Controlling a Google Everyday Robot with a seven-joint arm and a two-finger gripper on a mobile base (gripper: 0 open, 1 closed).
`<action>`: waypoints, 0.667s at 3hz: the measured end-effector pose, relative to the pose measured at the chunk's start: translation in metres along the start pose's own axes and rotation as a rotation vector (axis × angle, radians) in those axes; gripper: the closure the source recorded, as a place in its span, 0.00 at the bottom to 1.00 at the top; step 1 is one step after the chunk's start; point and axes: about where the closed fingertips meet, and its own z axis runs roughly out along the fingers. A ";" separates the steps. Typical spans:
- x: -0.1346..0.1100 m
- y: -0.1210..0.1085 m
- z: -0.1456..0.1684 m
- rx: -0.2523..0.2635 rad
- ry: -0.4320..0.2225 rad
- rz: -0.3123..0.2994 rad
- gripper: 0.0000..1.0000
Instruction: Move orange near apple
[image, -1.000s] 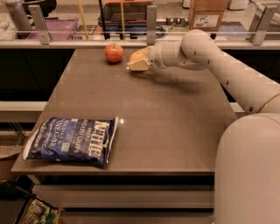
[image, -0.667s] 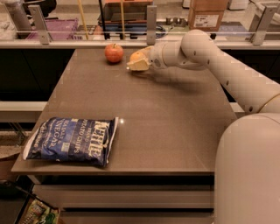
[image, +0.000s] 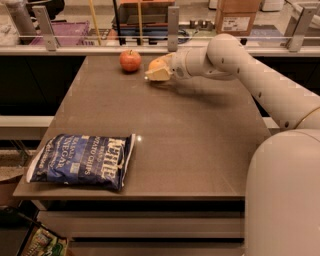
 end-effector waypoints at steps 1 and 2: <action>-0.001 0.000 0.000 0.000 0.000 0.000 0.14; -0.001 0.002 0.003 -0.005 0.000 0.000 0.00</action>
Offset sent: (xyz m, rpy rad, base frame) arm 0.0000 0.0001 0.0007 0.0000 0.0001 0.0002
